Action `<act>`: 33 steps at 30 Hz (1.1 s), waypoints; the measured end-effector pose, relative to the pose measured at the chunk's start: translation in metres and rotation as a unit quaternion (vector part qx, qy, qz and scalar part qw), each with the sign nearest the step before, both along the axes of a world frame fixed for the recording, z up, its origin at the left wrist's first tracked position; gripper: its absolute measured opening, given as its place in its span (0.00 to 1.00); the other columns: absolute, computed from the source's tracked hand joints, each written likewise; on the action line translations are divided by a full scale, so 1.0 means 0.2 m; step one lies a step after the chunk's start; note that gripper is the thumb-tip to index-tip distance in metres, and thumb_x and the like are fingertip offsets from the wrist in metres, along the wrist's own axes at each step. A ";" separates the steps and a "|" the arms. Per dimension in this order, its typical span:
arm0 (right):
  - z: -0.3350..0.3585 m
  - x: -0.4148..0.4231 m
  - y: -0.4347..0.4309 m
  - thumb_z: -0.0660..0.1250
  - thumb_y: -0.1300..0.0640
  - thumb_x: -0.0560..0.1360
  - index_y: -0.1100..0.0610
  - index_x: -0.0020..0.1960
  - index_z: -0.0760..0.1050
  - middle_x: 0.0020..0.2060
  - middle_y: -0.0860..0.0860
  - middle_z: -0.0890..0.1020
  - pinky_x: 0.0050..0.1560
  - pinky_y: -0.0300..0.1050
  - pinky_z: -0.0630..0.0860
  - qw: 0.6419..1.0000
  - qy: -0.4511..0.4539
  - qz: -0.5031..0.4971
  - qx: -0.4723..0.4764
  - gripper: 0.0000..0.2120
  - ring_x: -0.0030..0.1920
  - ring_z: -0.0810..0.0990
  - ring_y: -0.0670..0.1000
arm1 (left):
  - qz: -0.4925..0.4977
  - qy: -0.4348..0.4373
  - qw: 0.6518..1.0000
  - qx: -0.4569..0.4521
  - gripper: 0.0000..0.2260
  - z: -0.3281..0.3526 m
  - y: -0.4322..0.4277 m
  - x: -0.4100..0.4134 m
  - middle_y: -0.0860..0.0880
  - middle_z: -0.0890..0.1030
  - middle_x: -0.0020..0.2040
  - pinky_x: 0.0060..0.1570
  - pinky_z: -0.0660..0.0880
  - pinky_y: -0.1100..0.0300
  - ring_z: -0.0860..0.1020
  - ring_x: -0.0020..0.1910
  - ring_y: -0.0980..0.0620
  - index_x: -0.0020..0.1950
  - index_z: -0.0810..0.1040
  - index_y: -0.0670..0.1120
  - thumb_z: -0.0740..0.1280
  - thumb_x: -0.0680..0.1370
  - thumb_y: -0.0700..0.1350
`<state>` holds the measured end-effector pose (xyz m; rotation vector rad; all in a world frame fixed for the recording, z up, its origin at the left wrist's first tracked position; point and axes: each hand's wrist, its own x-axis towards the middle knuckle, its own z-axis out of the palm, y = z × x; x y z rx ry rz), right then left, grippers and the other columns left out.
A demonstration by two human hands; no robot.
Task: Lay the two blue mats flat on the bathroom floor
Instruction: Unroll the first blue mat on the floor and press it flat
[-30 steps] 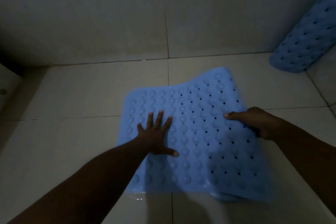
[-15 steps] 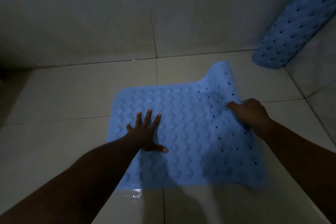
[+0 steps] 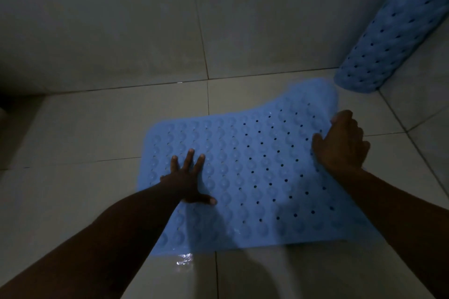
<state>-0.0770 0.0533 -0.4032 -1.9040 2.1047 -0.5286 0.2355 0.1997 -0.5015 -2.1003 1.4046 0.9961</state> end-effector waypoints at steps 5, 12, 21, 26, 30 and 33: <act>-0.12 -0.03 0.08 0.77 0.45 0.64 0.59 0.57 0.69 0.55 0.62 0.73 0.56 0.60 0.68 0.993 0.112 0.045 -0.006 0.30 0.58 0.72 0.65 | -0.011 -0.014 1.000 0.009 0.66 0.00 0.01 0.02 0.49 0.23 0.78 0.76 0.42 0.29 0.26 0.75 0.31 0.78 0.26 0.60 0.67 0.58 0.81; -0.26 -0.15 0.10 0.68 0.34 0.69 0.50 0.71 0.63 0.73 0.58 0.60 0.70 0.66 0.58 0.972 0.135 0.044 0.186 0.37 0.75 0.54 0.63 | 0.008 -0.001 1.000 0.005 0.66 0.02 0.03 0.06 0.54 0.23 0.77 0.75 0.47 0.27 0.27 0.76 0.32 0.77 0.27 0.63 0.68 0.57 0.81; -0.50 -0.33 0.20 0.62 0.32 0.73 0.44 0.77 0.50 0.79 0.55 0.48 0.74 0.67 0.59 0.951 0.108 0.110 0.269 0.39 0.78 0.50 0.63 | 0.019 -0.001 1.000 -0.012 0.66 0.00 0.06 0.07 0.57 0.24 0.77 0.74 0.51 0.26 0.28 0.77 0.34 0.76 0.27 0.65 0.67 0.54 0.82; -0.50 -0.34 0.18 0.62 0.31 0.73 0.44 0.77 0.50 0.79 0.55 0.49 0.72 0.67 0.61 0.947 0.124 0.129 0.267 0.40 0.78 0.51 0.64 | 0.034 0.010 0.999 -0.007 0.65 0.04 0.06 0.05 0.56 0.24 0.78 0.73 0.51 0.25 0.28 0.77 0.35 0.77 0.27 0.65 0.69 0.56 0.81; -0.49 -0.33 0.15 0.60 0.31 0.73 0.48 0.72 0.64 0.72 0.58 0.66 0.64 0.66 0.69 0.960 0.189 0.137 0.156 0.34 0.70 0.65 0.64 | 0.048 -0.006 0.999 -0.007 0.63 0.07 0.02 0.02 0.54 0.27 0.79 0.73 0.48 0.24 0.32 0.79 0.35 0.78 0.30 0.63 0.62 0.57 0.84; -0.49 -0.31 0.02 0.63 0.35 0.71 0.56 0.66 0.73 0.65 0.62 0.74 0.57 0.64 0.74 0.962 0.194 0.186 0.044 0.32 0.64 0.72 0.65 | 0.046 -0.043 0.997 -0.050 0.56 0.12 -0.06 -0.05 0.48 0.35 0.83 0.74 0.45 0.25 0.36 0.80 0.34 0.81 0.34 0.61 0.50 0.61 0.85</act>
